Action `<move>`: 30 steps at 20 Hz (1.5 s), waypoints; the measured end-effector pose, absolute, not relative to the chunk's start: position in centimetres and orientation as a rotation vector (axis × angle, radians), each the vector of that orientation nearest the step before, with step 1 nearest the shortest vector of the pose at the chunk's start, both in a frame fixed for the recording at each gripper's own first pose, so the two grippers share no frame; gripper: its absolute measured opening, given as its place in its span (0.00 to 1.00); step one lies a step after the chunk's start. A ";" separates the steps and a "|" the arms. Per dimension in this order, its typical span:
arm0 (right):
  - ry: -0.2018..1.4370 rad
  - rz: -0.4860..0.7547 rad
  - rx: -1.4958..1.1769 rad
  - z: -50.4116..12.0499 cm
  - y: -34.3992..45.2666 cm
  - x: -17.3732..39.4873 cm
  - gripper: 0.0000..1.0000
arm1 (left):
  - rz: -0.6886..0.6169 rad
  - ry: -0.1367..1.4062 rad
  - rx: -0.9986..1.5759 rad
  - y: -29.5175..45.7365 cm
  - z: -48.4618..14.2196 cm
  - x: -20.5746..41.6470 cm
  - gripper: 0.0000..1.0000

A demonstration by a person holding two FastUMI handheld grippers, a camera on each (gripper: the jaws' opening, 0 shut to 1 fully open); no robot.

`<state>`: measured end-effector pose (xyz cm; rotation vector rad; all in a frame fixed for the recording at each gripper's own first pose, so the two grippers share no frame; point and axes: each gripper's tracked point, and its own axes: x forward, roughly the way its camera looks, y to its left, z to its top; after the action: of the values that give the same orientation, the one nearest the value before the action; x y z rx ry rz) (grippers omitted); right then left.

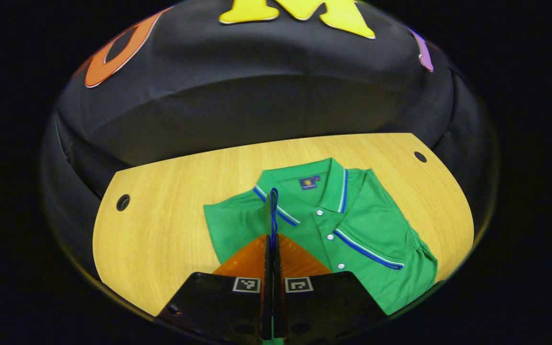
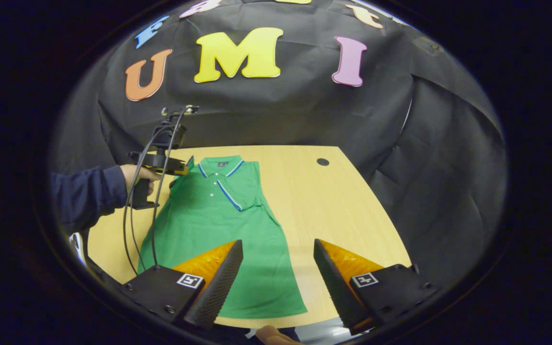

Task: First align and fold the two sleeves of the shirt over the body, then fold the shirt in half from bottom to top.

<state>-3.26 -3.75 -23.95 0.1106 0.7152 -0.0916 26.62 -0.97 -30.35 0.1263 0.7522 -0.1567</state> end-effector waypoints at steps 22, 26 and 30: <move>0.822 0.126 0.014 -30.6 -5.1 -4.0 0.96 | -0.127 0.819 0.032 0.9 -29.7 13.8 0.96; 0.989 0.167 0.009 -36.4 -4.8 -5.1 0.96 | -0.095 0.904 0.052 4.1 -32.7 5.6 0.96; 1.140 0.194 -0.057 -40.5 -4.7 -7.3 0.96 | -0.053 1.041 0.017 6.7 -35.7 -2.3 0.96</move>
<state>-7.34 -4.74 -40.54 -0.0568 1.1402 0.1938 -2.31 6.66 -35.72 0.0174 1.0411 -0.0529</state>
